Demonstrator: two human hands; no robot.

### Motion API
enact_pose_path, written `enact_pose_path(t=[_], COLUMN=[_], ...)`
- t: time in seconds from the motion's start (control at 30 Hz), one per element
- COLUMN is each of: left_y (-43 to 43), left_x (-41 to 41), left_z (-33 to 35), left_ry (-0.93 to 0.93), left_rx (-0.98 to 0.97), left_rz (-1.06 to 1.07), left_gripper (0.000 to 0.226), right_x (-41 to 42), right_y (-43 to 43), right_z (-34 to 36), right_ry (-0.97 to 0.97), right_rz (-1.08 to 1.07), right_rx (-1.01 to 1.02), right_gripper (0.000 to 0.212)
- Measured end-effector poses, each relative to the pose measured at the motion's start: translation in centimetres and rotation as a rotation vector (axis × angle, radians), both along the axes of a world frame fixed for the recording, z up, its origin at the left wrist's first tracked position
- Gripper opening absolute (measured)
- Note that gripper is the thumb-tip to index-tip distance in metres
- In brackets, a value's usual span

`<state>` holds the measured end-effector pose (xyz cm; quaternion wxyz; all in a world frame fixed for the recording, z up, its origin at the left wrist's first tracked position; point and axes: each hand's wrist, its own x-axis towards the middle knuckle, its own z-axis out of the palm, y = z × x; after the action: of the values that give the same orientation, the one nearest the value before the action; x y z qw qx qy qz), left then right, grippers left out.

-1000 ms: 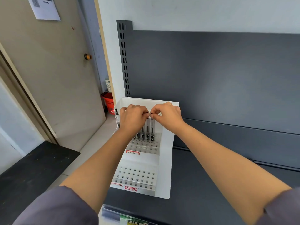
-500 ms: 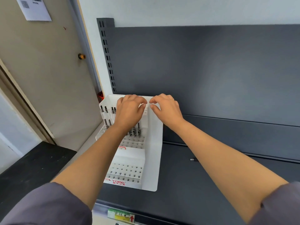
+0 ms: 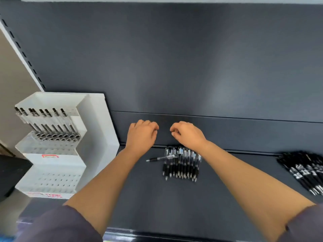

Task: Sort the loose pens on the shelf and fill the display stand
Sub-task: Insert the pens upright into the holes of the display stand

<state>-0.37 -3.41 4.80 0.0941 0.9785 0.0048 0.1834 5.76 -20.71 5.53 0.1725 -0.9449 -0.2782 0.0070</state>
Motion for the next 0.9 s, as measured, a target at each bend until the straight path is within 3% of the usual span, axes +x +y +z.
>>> enact_pose_path(t=[0.2,0.43,0.6,0.8,0.9], left_y=[-3.4,-6.0,-5.8,-2.8,-1.6], left_x=[1.6,3.9,4.4,4.7,4.7], left_z=[-5.3,-9.1,-10.1,-9.5,-9.6], left_ry=[0.301,0.514,0.522,0.492,0.487], left_rx=[0.048,0.11,0.081,-0.112,-0.177], left_rz=[-0.039,-0.117,-0.149,-0.131,-0.132], left_gripper=[0.024,0.028,0.023,0.012,0.01], right_x=[1.4,2.5,3.1,2.9,3.0], right_y=[-4.1,-4.7,-2.8,1.0,1.9], right_z=[-4.1,-7.0,-8.8,-10.1,-10.4], right_ry=[0.274,0.388,0.407,0.327,0.325], right_rz=[-0.059,-0.168,-0.256,-0.481,-0.54], right_rx=[-0.107,-0.088,-0.052,-0.143,-0.16], right_gripper=[0.021,0.024,0.018,0.037,0.034])
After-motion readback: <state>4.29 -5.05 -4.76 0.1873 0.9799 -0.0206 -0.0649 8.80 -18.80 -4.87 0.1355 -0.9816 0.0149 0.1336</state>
